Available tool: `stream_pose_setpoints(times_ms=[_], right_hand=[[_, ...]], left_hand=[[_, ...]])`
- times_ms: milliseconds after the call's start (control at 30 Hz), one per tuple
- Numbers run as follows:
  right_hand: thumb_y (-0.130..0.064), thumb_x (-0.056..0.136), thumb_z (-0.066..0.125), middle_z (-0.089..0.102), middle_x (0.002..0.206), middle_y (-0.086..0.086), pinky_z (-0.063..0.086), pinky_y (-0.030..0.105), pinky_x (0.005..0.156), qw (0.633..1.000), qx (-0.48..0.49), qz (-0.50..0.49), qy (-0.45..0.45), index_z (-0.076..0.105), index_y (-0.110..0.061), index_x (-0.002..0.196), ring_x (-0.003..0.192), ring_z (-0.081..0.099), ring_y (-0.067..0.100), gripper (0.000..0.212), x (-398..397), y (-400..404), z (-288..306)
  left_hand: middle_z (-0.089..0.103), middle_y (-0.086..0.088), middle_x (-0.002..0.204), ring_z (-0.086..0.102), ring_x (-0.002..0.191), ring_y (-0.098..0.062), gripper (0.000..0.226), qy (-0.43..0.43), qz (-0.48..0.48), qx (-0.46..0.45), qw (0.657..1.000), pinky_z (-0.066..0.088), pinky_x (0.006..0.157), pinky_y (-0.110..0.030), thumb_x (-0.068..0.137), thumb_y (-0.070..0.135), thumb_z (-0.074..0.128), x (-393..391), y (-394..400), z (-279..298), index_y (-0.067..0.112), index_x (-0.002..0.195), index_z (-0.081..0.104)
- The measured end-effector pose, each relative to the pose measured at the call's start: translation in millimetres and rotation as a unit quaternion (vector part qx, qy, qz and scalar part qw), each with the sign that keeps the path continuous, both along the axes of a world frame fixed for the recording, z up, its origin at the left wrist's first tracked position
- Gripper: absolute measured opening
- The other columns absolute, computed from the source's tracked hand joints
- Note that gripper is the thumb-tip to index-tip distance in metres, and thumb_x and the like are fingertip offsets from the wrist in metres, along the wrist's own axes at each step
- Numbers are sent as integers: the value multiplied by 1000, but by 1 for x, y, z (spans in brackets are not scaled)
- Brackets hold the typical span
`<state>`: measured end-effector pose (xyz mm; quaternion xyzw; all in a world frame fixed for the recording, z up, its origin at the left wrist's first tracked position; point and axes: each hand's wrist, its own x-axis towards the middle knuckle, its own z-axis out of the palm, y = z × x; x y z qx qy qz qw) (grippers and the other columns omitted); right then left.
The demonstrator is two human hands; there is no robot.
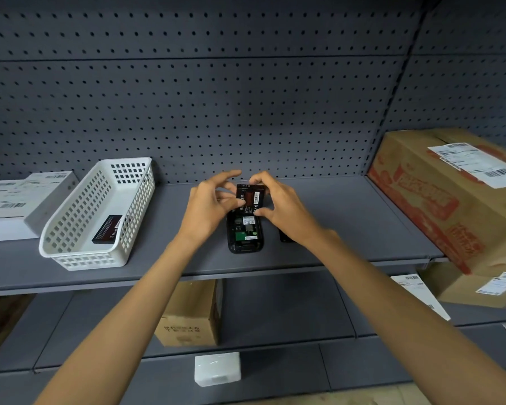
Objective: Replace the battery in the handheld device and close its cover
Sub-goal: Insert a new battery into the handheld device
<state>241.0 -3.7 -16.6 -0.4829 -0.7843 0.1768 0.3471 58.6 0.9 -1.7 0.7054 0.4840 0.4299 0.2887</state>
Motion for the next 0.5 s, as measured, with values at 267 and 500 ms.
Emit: stream_pose_setpoints(times_ms=[267,500], right_hand=[[-3,81,74,64,98,-3,54,43,85,999,28,-20,12,53,-18,98,96,62,15,31,-5,-1,-4],[0,80,73,62,91,-1,54,45,81,998,50,-29,1,49,-15,88,89,62,18,30,-6,-1,-10]], left_hand=[[67,0,90,68,76,3,39,-34,12,19,999,51,79,-7,78,2,77,-4,-13,-6,18,112,68],[69,-9,92,70,85,-5,38,-50,3,25,998,54,87,-15,76,-3,77,-5,-20,-13,12,110,68]])
